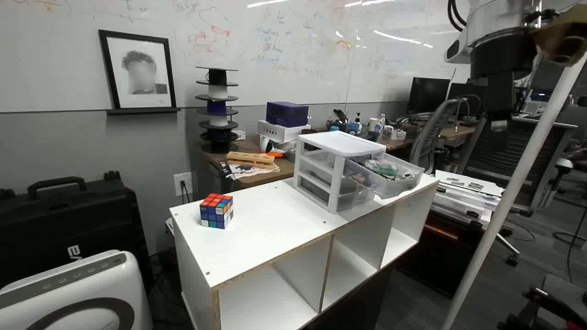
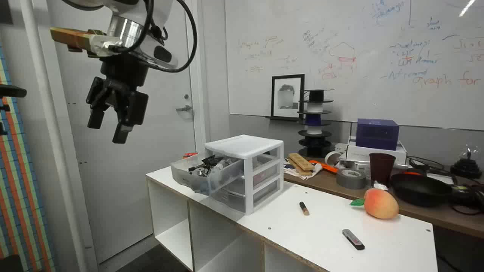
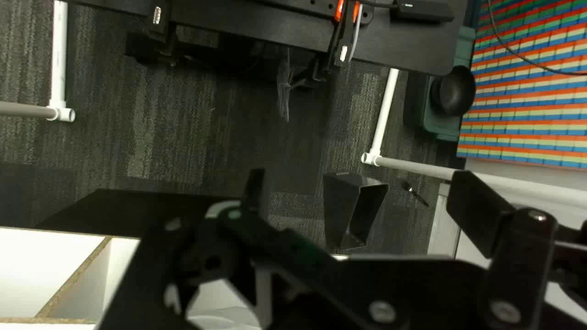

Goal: Put the two objects on the table into the drawer then close the drawer.

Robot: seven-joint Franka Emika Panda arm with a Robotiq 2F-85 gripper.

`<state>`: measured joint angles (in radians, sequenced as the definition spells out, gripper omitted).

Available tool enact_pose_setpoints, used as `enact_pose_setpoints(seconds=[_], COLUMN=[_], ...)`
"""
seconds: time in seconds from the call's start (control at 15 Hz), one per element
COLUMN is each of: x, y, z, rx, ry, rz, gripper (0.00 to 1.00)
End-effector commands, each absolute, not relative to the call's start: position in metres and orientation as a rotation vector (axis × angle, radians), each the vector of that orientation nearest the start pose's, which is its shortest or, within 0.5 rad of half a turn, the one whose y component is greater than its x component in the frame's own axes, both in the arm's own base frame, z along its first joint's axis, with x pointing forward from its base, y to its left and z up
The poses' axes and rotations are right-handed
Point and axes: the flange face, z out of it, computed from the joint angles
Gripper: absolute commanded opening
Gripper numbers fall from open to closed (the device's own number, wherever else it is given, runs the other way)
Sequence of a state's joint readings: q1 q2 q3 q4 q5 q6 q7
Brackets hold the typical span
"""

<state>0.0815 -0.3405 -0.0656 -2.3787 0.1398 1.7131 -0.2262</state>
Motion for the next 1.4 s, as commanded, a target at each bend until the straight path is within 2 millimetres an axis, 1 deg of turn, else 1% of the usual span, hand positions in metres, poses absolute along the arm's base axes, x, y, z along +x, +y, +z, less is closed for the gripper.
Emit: enact_pose_setpoints(seconds=[0.0,0.2,1.27,1.33], x=[0.4024,0.4036,0.4036,0.4069], y=[0.0189,0.0188,0.0188,0.0164], z=[0.4317,0.4347,0.4347,0.4360], rx=[-2.904,-2.906,-2.906,-2.902], ry=[-0.301,-0.302,-0.302,-0.329], rz=[0.450,0.440,0.440,0.430], gripper=[1.00,1.00,1.00,1.00])
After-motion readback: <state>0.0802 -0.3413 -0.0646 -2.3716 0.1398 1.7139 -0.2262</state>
